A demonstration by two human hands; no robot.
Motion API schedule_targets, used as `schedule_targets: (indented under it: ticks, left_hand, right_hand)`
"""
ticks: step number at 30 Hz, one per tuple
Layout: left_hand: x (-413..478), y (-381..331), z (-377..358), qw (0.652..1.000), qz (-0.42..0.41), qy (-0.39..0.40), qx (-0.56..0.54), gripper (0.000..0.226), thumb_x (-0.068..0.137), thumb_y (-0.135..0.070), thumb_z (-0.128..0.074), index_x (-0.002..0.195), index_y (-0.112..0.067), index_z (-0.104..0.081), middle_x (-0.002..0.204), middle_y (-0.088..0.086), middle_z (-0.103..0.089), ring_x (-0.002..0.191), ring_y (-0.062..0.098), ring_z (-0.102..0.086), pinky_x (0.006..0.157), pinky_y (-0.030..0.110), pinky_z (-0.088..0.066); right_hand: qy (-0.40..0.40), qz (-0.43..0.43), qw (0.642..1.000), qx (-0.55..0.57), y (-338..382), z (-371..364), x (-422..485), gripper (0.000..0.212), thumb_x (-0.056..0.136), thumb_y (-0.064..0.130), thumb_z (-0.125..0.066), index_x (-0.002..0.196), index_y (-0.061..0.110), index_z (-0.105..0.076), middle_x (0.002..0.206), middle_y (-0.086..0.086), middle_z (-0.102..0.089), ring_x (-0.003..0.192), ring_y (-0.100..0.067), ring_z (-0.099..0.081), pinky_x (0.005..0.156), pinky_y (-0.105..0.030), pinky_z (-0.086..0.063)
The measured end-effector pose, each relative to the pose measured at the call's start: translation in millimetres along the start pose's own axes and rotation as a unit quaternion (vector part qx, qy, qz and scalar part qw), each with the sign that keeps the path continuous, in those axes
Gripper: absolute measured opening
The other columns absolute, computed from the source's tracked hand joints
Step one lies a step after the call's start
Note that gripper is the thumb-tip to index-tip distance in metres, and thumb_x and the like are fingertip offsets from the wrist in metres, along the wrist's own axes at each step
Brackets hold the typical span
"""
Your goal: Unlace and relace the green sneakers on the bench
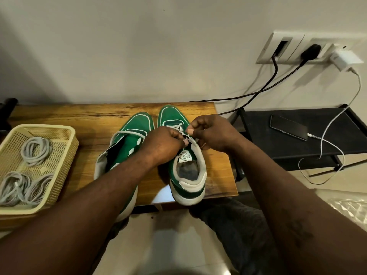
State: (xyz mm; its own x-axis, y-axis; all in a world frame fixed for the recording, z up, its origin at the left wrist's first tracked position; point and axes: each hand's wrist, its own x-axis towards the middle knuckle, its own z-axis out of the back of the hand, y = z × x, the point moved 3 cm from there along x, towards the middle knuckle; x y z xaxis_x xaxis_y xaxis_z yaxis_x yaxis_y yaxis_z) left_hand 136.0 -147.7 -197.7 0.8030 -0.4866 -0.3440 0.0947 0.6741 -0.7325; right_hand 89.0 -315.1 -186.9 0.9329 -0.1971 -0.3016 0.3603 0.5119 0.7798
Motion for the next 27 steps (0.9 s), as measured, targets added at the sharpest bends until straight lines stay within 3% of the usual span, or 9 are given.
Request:
schedule_targets:
  ticks: [4, 7, 10, 15, 16, 18, 20, 23, 27]
  left_hand:
    - [-1.2, 1.7, -3.6, 1.000, -0.006, -0.013, 0.009, 0.021, 0.097, -0.032, -0.071, 0.078, -0.025, -0.076, 0.080, -0.008, -0.074, 0.079, 0.013, -0.069, 0.066, 0.027, -0.045]
    - [-1.2, 2.4, -3.4, 1.000, -0.012, -0.007, 0.020, 0.017, 0.095, -0.037, -0.074, 0.084, -0.026, -0.080, 0.082, -0.008, -0.076, 0.079, 0.011, -0.070, 0.072, 0.031, -0.053]
    - [-2.1, 1.0, -0.2, 0.999, -0.015, -0.010, 0.043, 0.017, 0.094, -0.044, -0.075, 0.092, -0.029, -0.082, 0.083, -0.010, -0.077, 0.078, 0.010, -0.071, 0.074, 0.031, -0.056]
    - [-6.4, -0.2, -1.4, 0.992, -0.022, -0.021, 0.124, 0.021, 0.092, -0.052, -0.073, 0.101, -0.035, -0.082, 0.083, -0.008, -0.075, 0.082, 0.016, -0.069, 0.070, 0.030, -0.047]
    - [-7.3, -1.3, -1.7, 0.987, -0.030, -0.037, 0.152, 0.024, 0.092, -0.055, -0.072, 0.104, -0.037, -0.081, 0.088, -0.007, -0.076, 0.089, 0.019, -0.069, 0.077, 0.033, -0.049]
    - [-8.5, -4.1, -2.3, 0.974, -0.042, -0.067, 0.214, 0.030, 0.092, -0.060, -0.069, 0.111, -0.039, -0.079, 0.103, -0.005, -0.077, 0.108, 0.025, -0.065, 0.094, 0.042, -0.046]
    - [-7.1, -5.3, -2.1, 0.972, -0.031, -0.069, 0.221, 0.033, 0.090, -0.062, -0.069, 0.112, -0.038, -0.079, 0.110, -0.005, -0.076, 0.118, 0.027, -0.060, 0.103, 0.048, -0.040]
    - [-3.5, -3.8, -1.7, 0.979, -0.016, -0.060, 0.195, 0.030, 0.088, -0.062, -0.072, 0.104, -0.038, -0.079, 0.104, -0.007, -0.076, 0.114, 0.026, -0.062, 0.105, 0.050, -0.041]
    - [-1.8, -1.7, -1.1, 0.980, -0.012, -0.055, 0.193, 0.027, 0.087, -0.060, -0.073, 0.096, -0.035, -0.078, 0.091, -0.005, -0.072, 0.107, 0.028, -0.064, 0.101, 0.051, -0.048]
  right_hand:
    - [-0.034, 0.023, 0.999, 0.002, -1.0, -5.3, 1.3, 0.007, 0.092, 0.023, -0.081, 0.087, 0.019, -0.078, 0.080, 0.002, -0.076, 0.070, -0.011, -0.070, 0.069, -0.035, -0.061]
    - [-0.085, 0.027, 0.996, -0.019, -2.1, -11.9, 1.6, 0.011, 0.092, 0.025, -0.079, 0.083, 0.022, -0.075, 0.080, 0.003, -0.075, 0.078, -0.018, -0.072, 0.078, -0.048, -0.063]
    - [-0.174, 0.023, 0.981, 0.079, 6.4, -1.9, -0.2, 0.013, 0.099, 0.024, -0.072, 0.089, 0.015, -0.072, 0.081, -0.001, -0.075, 0.076, -0.016, -0.073, 0.077, -0.049, -0.063]
    - [-0.343, 0.011, 0.855, 0.388, 10.0, 58.7, -6.2, 0.019, 0.106, 0.015, -0.060, 0.088, 0.014, -0.066, 0.080, -0.001, -0.066, 0.071, -0.011, -0.066, 0.065, -0.024, -0.057]
    - [-0.349, -0.010, 0.861, 0.371, 2.3, 61.9, -6.6, 0.019, 0.106, 0.017, -0.060, 0.088, 0.016, -0.065, 0.080, 0.000, -0.067, 0.073, -0.014, -0.068, 0.065, -0.026, -0.057]
    - [-0.319, -0.084, 0.918, 0.218, -22.8, 55.4, -0.7, 0.011, 0.102, 0.026, -0.066, 0.094, 0.018, -0.066, 0.089, -0.001, -0.071, 0.087, -0.024, -0.074, 0.073, -0.036, -0.061]
    - [-0.269, -0.115, 0.956, 0.035, -33.2, 43.1, -0.7, 0.028, 0.095, 0.038, -0.074, 0.115, 0.020, -0.066, 0.110, -0.002, -0.071, 0.104, -0.025, -0.069, 0.088, -0.047, -0.060]
    - [-0.195, 0.031, 0.978, -0.068, -10.0, 26.5, 0.9, 0.047, 0.092, 0.046, -0.076, 0.132, 0.023, -0.064, 0.127, 0.003, -0.066, 0.114, -0.014, -0.060, 0.092, -0.037, -0.052]
    - [-0.032, 0.103, 0.971, -0.214, 3.6, -5.2, 3.8, 0.026, 0.094, 0.050, -0.072, 0.109, 0.028, -0.072, 0.119, 0.002, -0.068, 0.109, -0.017, -0.060, 0.086, -0.033, -0.046]
